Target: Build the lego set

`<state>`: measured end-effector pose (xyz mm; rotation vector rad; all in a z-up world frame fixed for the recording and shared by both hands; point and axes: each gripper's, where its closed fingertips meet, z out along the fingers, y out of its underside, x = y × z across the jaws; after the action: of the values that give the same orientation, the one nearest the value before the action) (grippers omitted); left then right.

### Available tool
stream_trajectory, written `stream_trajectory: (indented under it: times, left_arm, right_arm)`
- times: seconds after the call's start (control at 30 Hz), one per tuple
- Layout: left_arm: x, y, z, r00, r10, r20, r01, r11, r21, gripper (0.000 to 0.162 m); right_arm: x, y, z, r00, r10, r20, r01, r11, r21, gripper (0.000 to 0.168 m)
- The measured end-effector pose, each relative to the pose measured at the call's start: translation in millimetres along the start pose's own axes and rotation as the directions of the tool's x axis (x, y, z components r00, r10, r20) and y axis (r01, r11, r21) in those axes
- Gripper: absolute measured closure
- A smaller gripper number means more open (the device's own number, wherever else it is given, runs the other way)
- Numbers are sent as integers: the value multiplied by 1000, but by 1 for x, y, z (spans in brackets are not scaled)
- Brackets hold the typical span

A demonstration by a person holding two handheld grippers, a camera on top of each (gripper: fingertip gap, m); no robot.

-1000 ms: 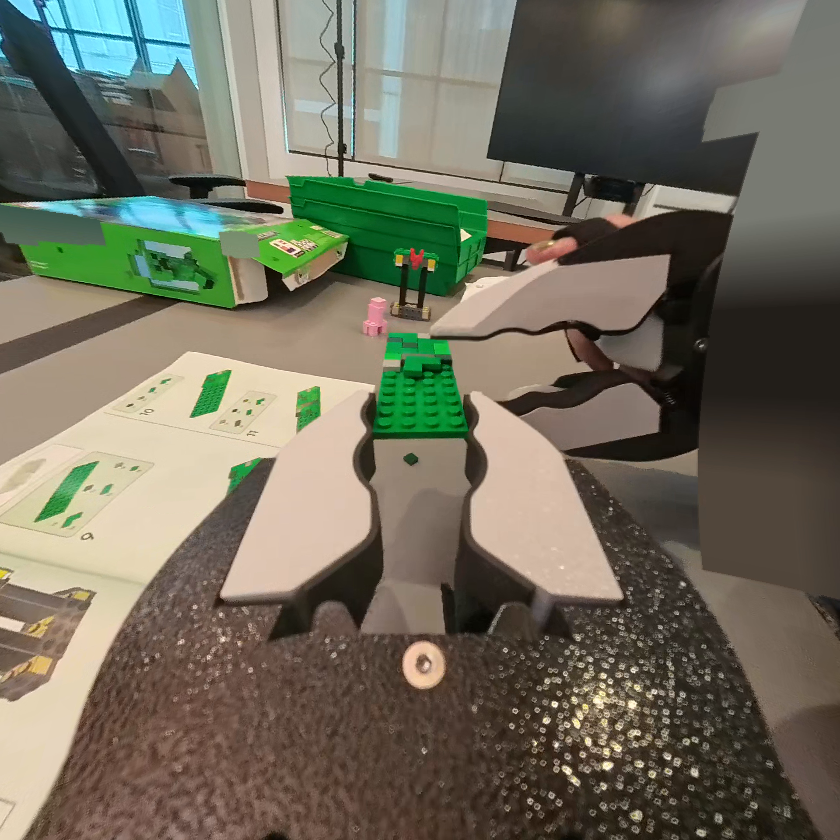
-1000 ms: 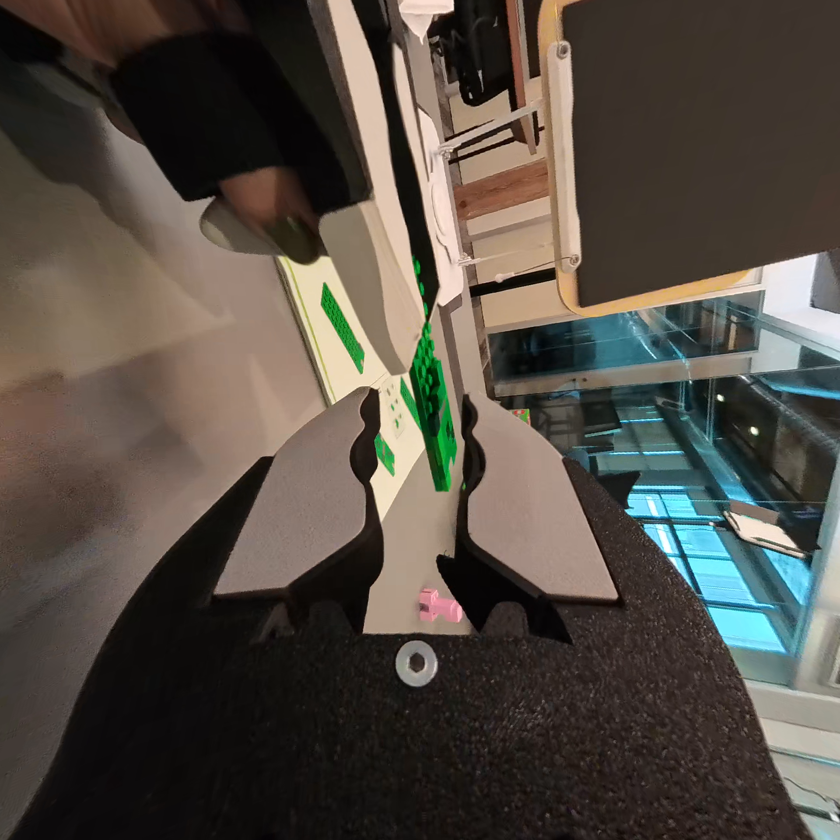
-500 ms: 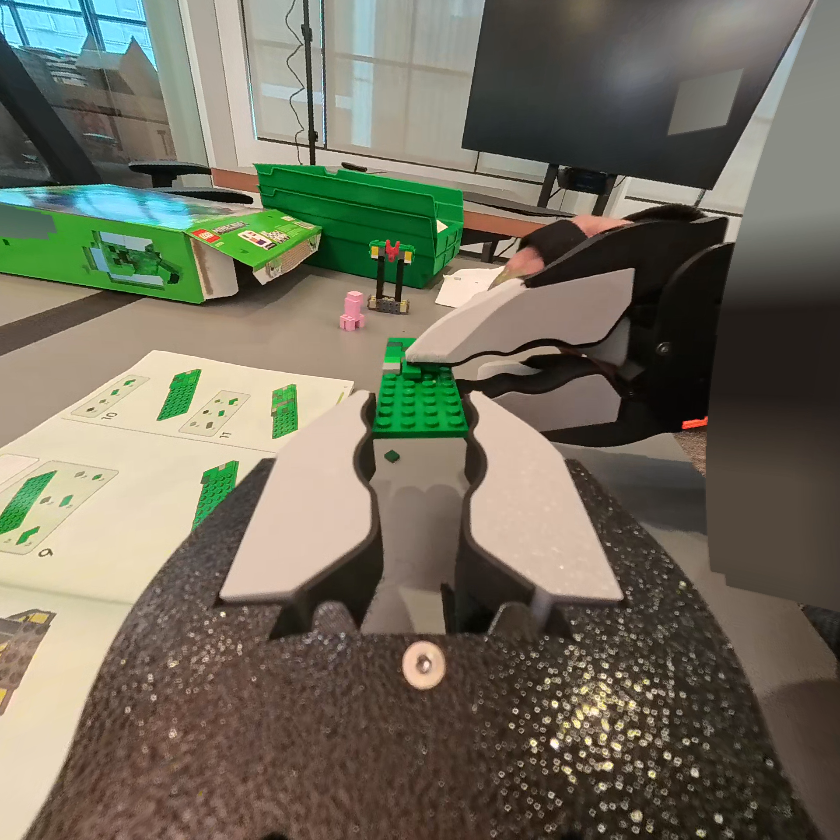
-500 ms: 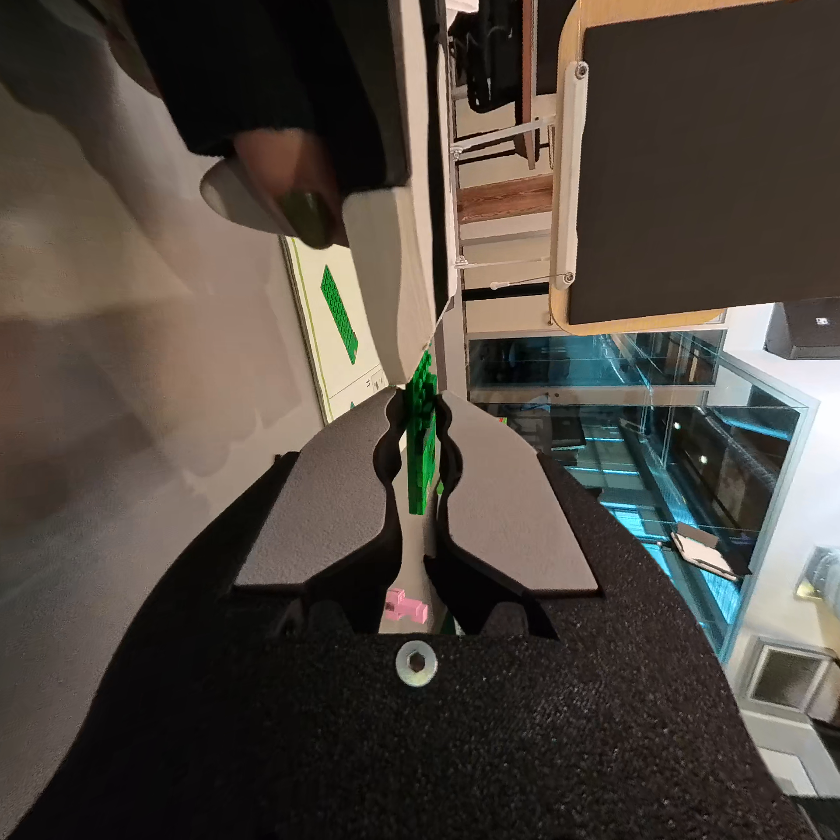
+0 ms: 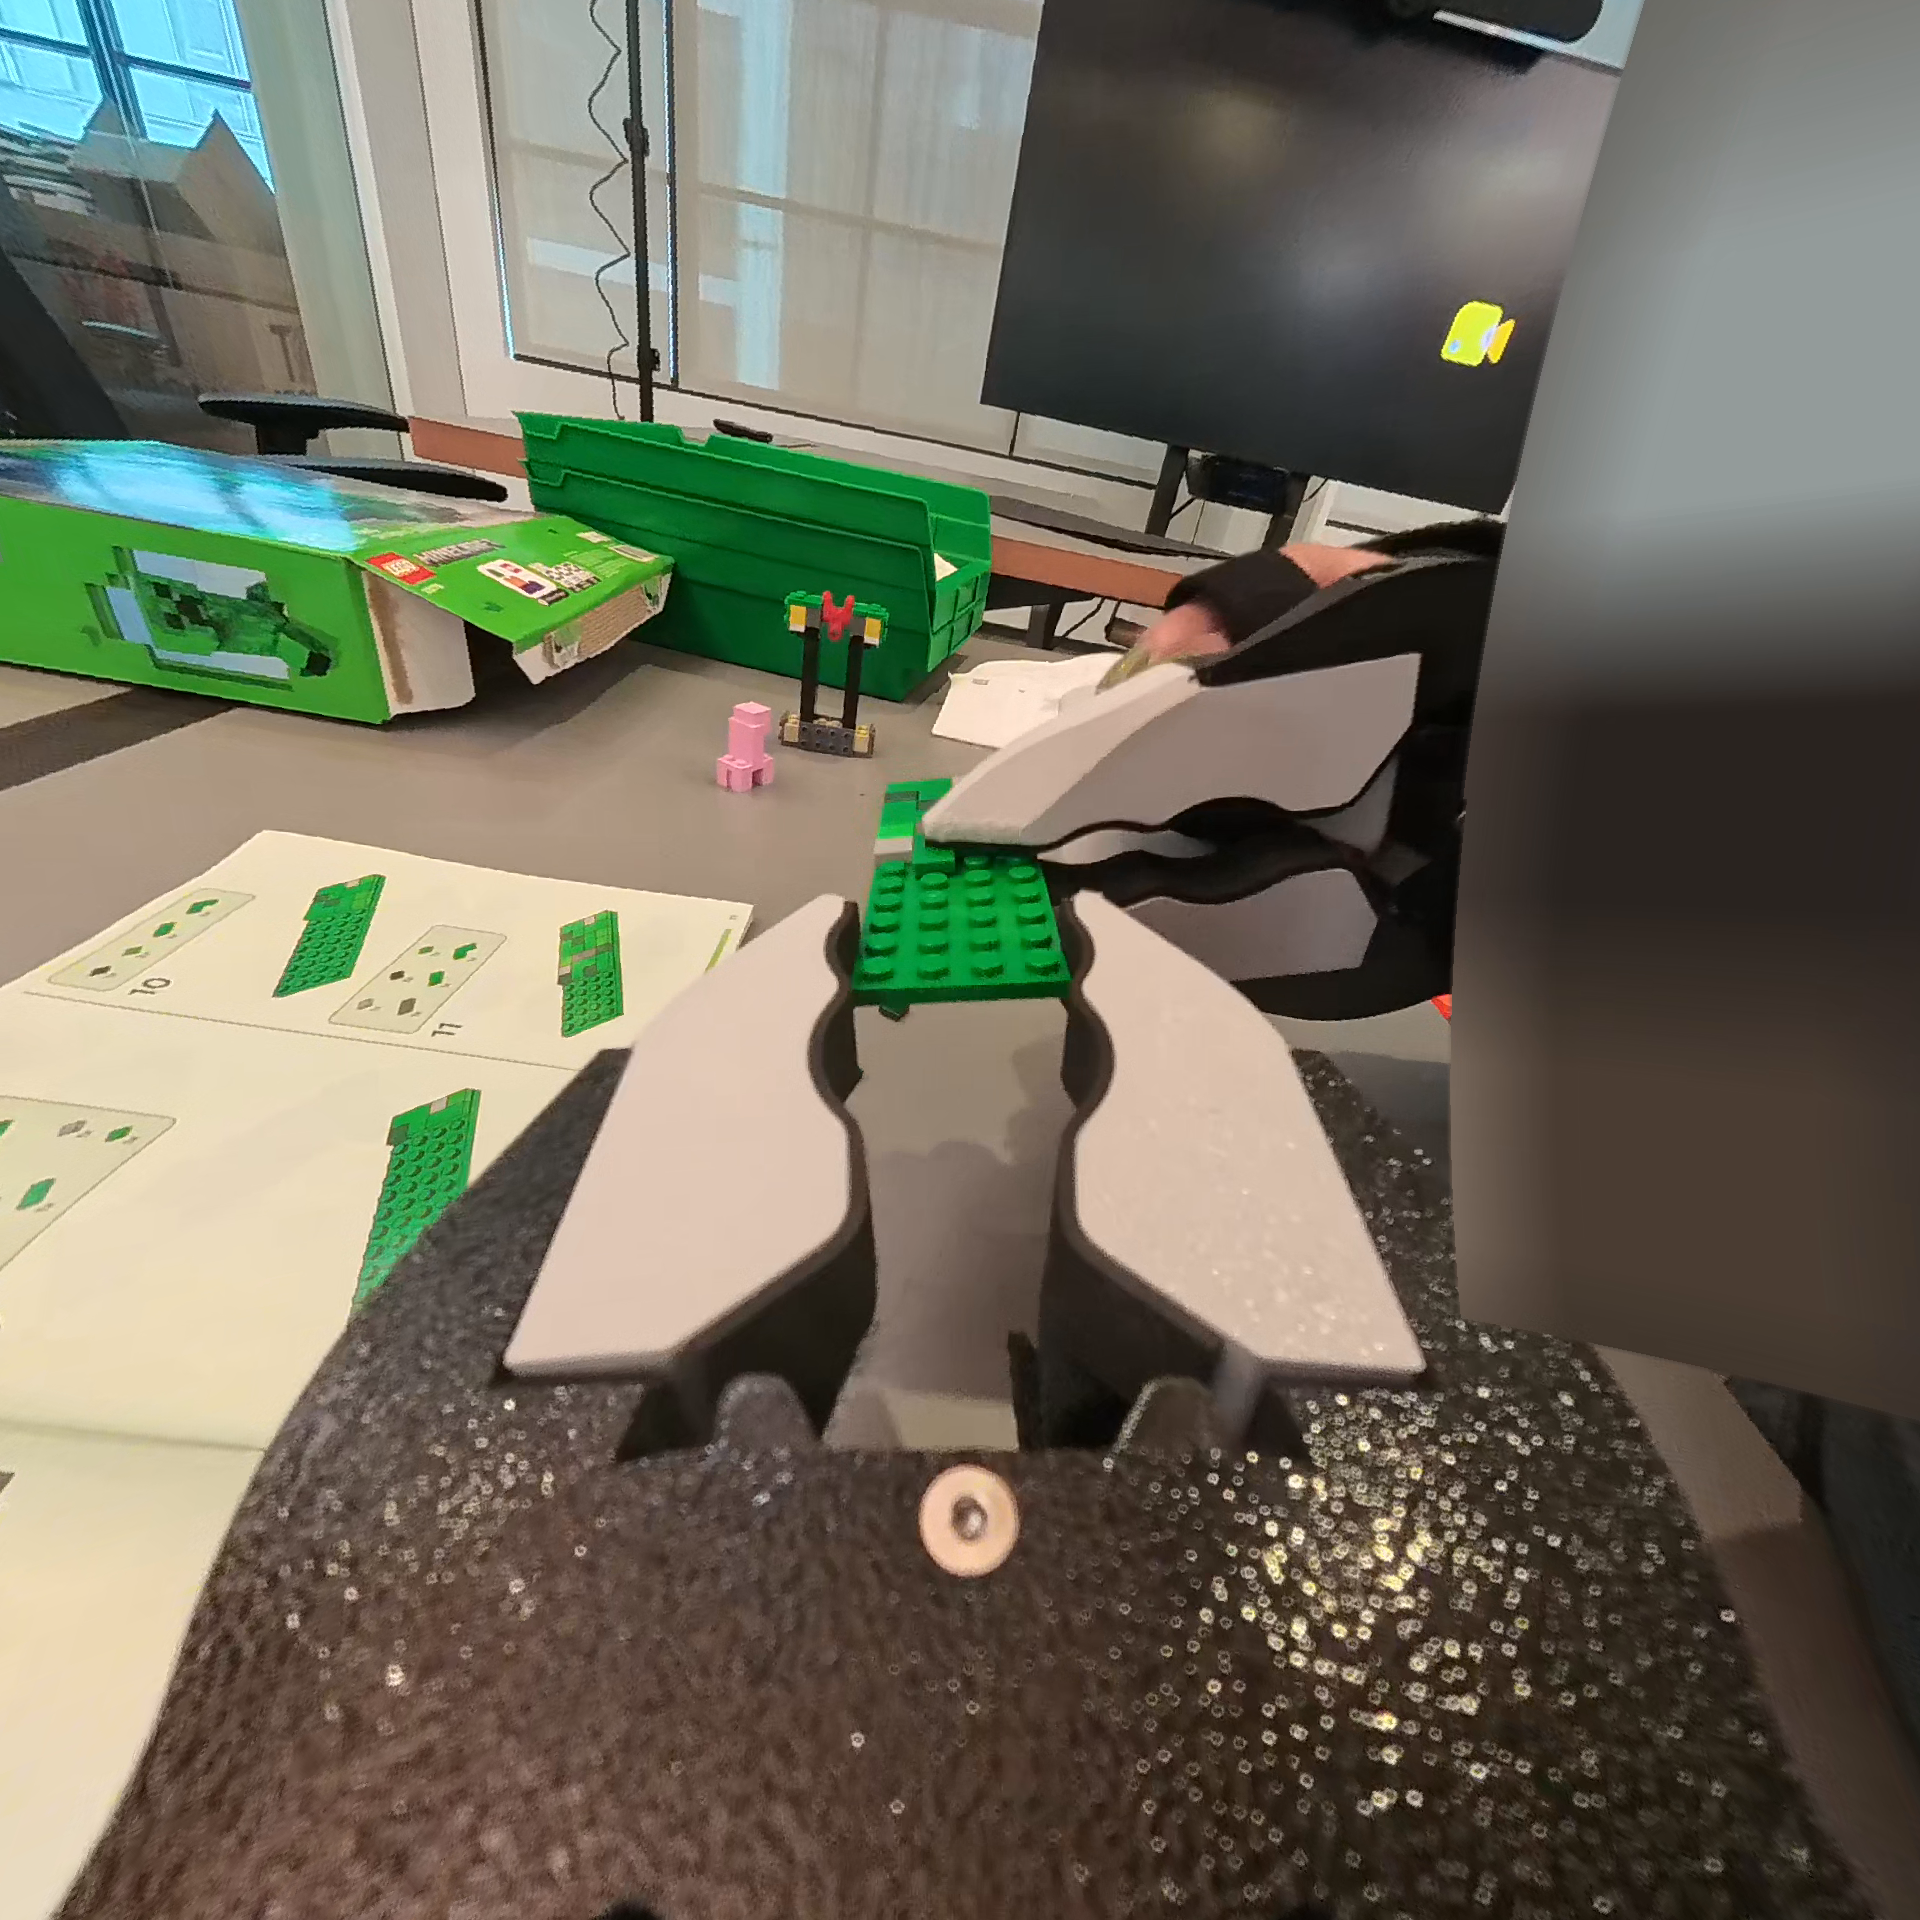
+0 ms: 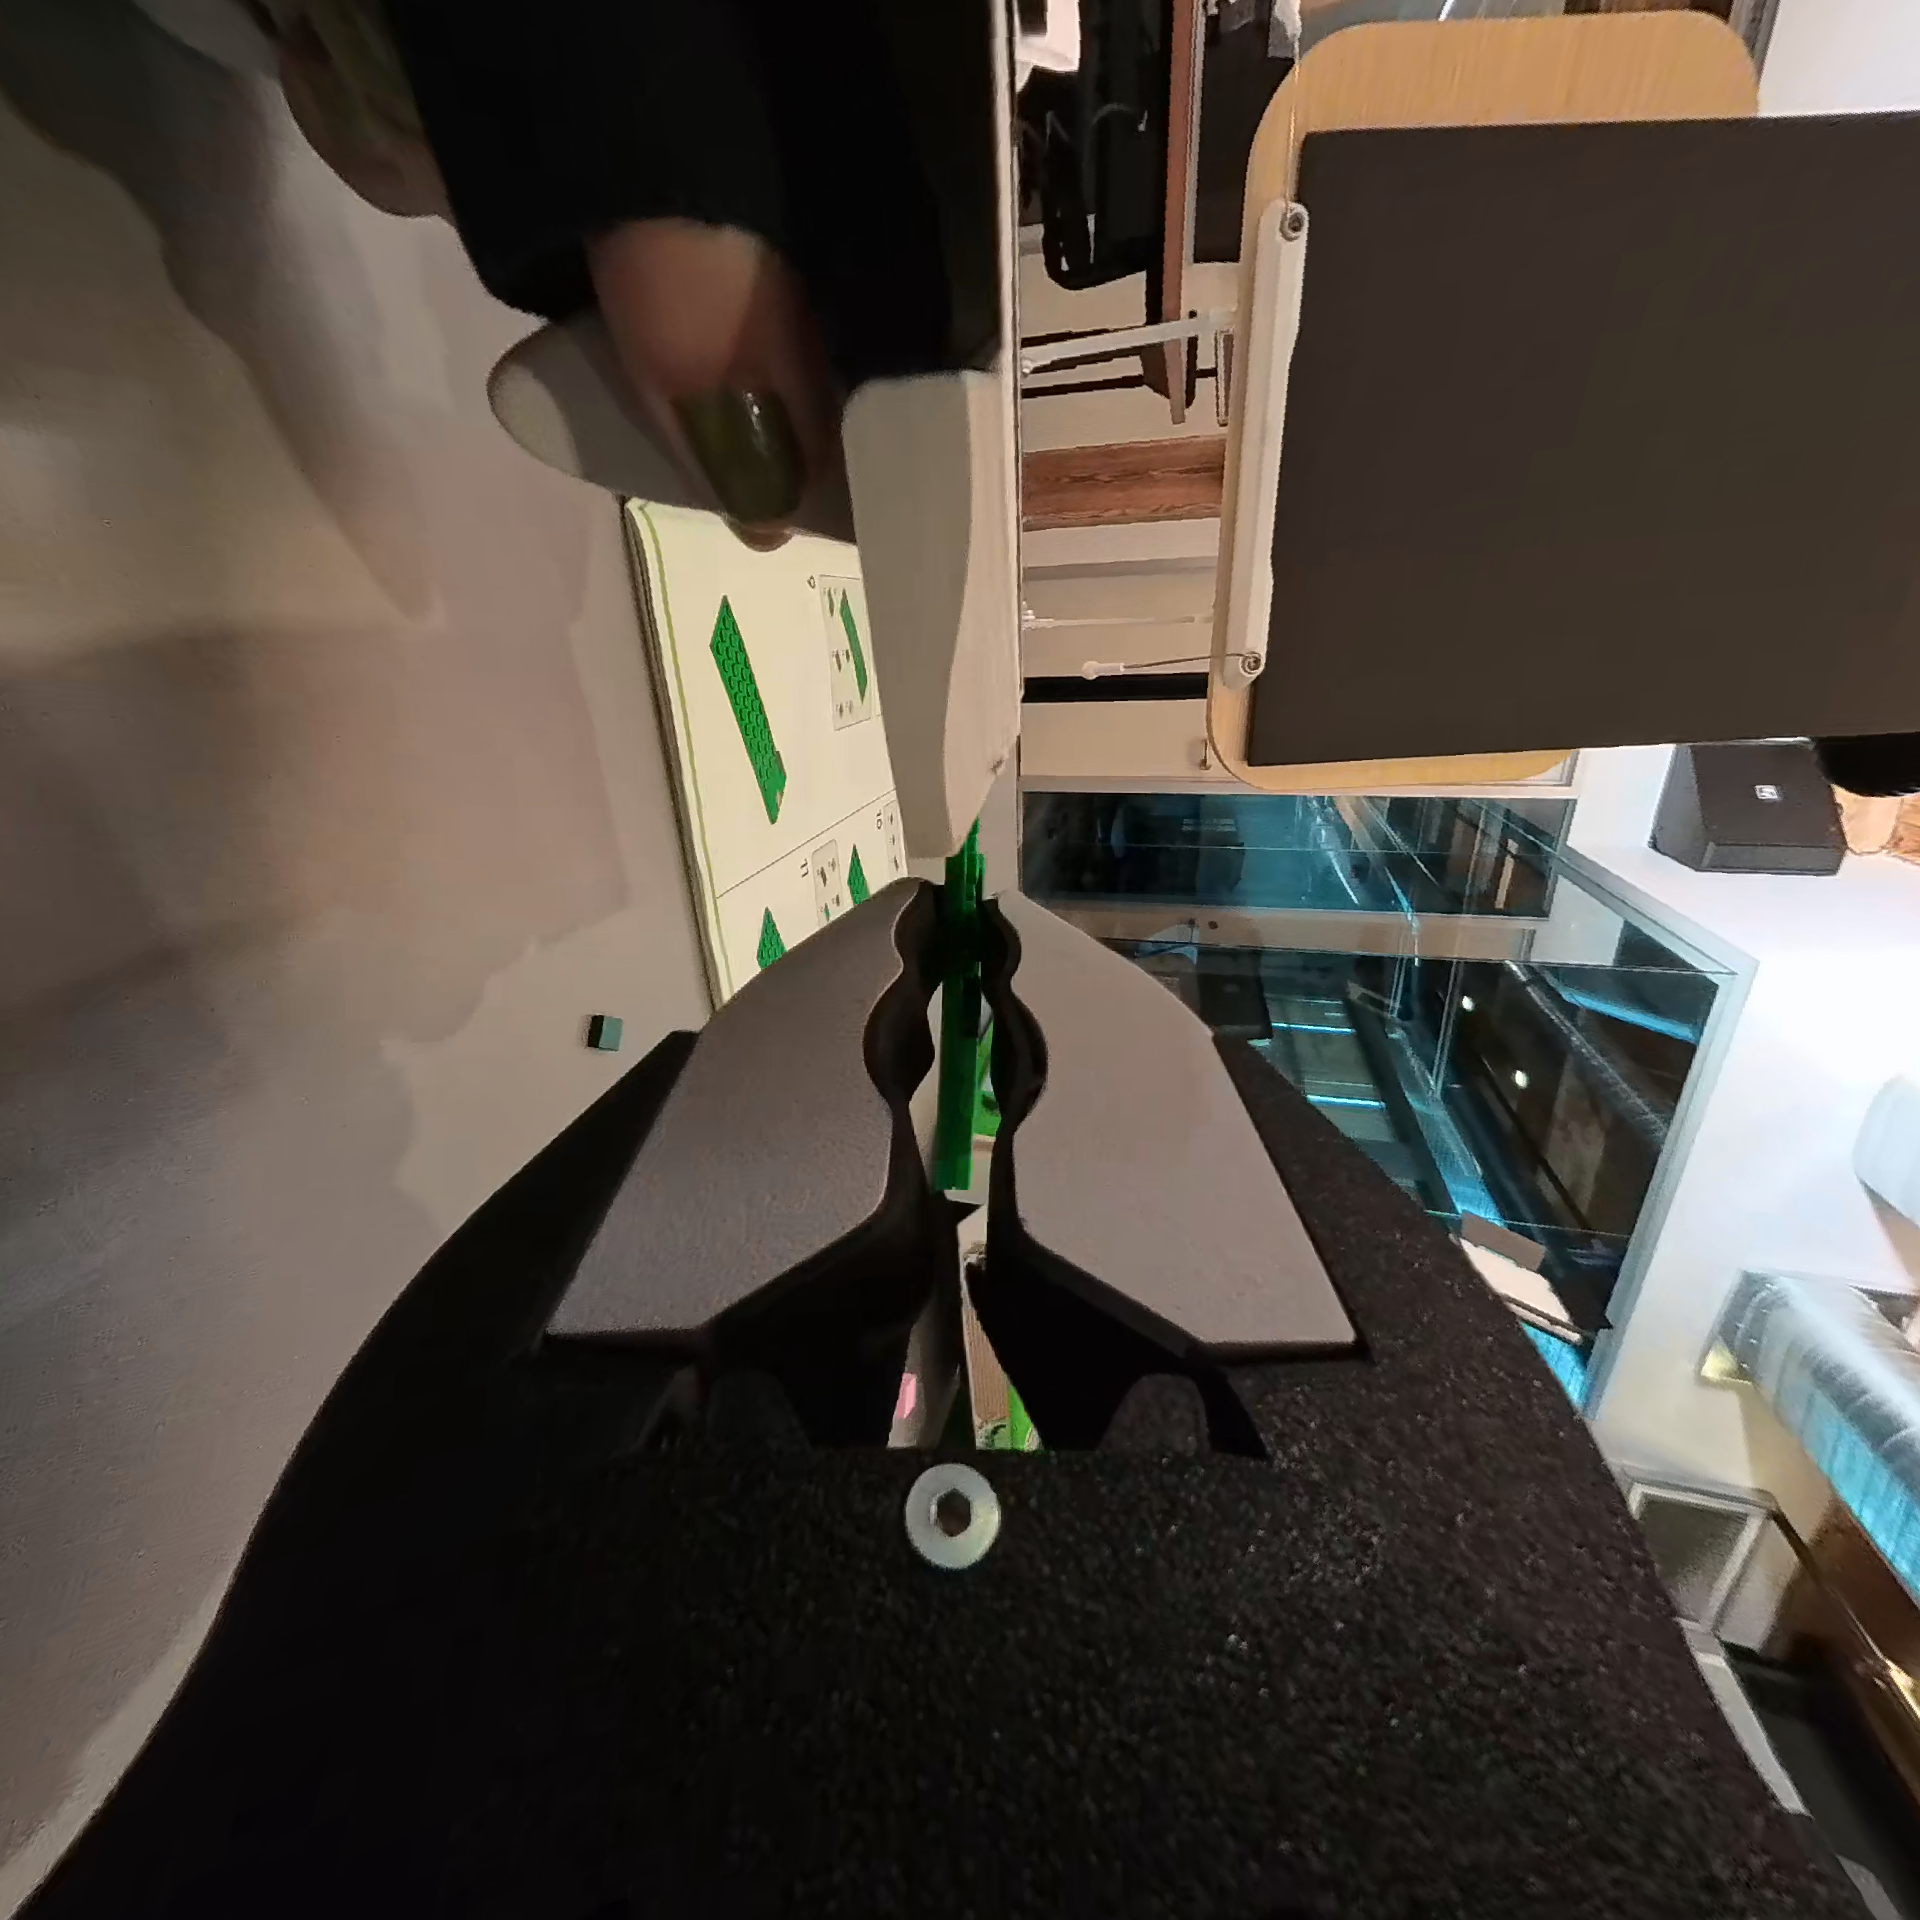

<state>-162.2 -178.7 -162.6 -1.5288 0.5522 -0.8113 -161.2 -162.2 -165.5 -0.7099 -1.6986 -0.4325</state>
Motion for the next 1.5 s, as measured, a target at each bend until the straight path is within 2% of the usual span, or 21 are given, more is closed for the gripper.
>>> stream_trajectory:
  times: [0.27, 0.4, 0.47, 0.63, 0.73, 0.77, 0.83, 0.87, 1.0, 1.17, 1.23, 1.33, 1.5]
  left_arm:
    - [-3, 6, 2, 1000, -26, 13, 27, 999, -29, 126]
    - [1, 6, 3, 1000, 1, -1, -1, 999, -35, 126]
    - [3, 6, 4, 1000, 3, -9, -3, 999, -34, 126]
    - [3, 6, 4, 998, -50, -30, 49, 998, -27, 126]
    - [3, 3, 3, 992, -110, -54, 111, 994, 3, 126]
    - [2, 3, 3, 991, -123, -53, 124, 992, 7, 126]
    - [1, 3, 3, 990, -129, -50, 129, 992, 6, 126]
    - [1, 3, 3, 989, -134, -55, 135, 991, 4, 126]
    - [0, 3, 3, 986, -153, -60, 153, 988, 2, 126]
    - [1, 4, 3, 985, -158, -73, 158, 987, -7, 126]
    - [1, 5, 3, 985, -156, -73, 156, 988, -9, 126]
    - [3, 5, 4, 984, -156, -81, 156, 988, -11, 126]
    - [1, 3, 2, 985, -157, -74, 158, 987, 3, 126]
  right_arm:
    - [-6, 2, 2, 998, 45, 33, -45, 999, 3, 161]
    - [-8, 1, 3, 997, 71, 30, -71, 997, 9, 153]
    - [-4, 1, 2, 998, 64, 7, -64, 998, 10, 161]
    - [-7, 2, 2, 996, 67, 61, -68, 998, 5, 162]
    - [-2, -1, 1, 964, 251, 85, -254, 967, 33, 160]
    - [1, 0, 1, 944, 317, 89, -321, 947, 30, 155]
    - [4, 4, 1, 916, 391, 91, -394, 919, 14, 134]
    - [5, 5, 0, 913, 398, 90, -400, 916, 12, 133]
    - [1, 9, -2, 940, 326, 99, -328, 945, 0, 139]
    - [-5, 9, -2, 984, 168, 61, -168, 986, -1, 160]
    - [-6, 8, -2, 994, 99, 42, -99, 995, -5, 162]
    - [-7, 8, -4, 989, 130, 73, -130, 991, -4, 162]
    - [-4, 7, -2, 979, 202, 35, -203, 979, 21, 161]
